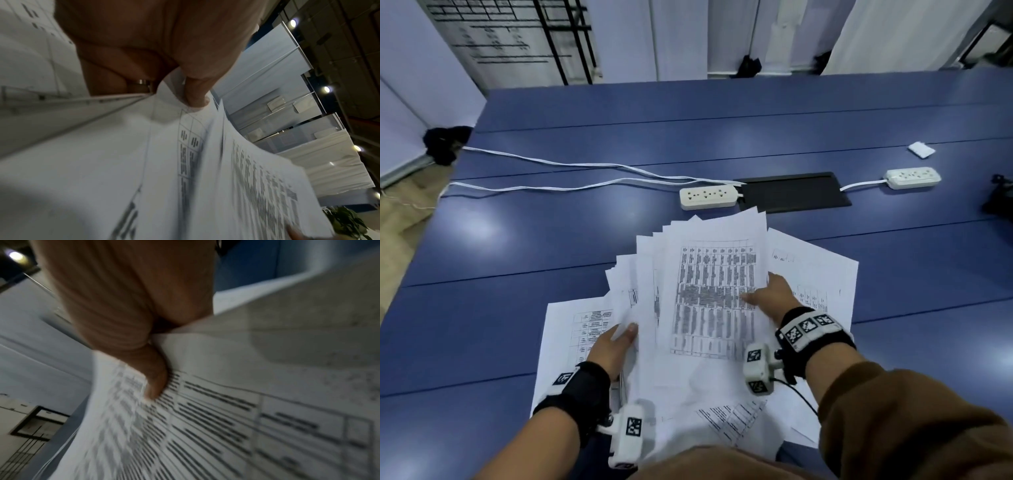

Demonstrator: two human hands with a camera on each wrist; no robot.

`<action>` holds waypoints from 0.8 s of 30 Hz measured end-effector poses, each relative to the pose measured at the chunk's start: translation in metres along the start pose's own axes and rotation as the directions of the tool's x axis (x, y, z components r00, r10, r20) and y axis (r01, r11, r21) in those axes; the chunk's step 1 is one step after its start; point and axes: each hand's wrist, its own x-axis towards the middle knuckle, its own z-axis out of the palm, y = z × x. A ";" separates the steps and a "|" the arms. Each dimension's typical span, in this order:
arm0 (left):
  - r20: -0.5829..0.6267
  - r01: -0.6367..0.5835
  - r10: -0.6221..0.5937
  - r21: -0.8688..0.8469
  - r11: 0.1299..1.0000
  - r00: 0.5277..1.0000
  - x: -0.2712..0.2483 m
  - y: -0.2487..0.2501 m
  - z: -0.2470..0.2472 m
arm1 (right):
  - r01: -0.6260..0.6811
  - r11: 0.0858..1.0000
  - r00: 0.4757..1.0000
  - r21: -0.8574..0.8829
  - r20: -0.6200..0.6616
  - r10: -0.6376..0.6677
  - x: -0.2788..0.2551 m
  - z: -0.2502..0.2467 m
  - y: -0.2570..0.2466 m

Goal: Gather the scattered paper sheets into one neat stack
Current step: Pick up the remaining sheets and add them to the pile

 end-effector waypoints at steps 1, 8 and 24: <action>0.008 -0.001 0.001 -0.012 1.000 1.000 -0.001 0.001 -0.002 | -0.013 0.998 1.000 -0.065 0.010 0.014 0.004 -0.009 -0.001; 0.088 -0.052 0.045 0.091 0.994 0.995 -0.013 0.015 -0.004 | 0.075 0.874 0.974 -0.479 0.224 0.040 -0.003 -0.041 -0.005; 0.146 0.125 -0.105 -0.136 0.983 0.984 -0.020 0.014 -0.007 | 0.046 0.974 0.945 -0.223 0.327 0.030 -0.015 -0.021 0.017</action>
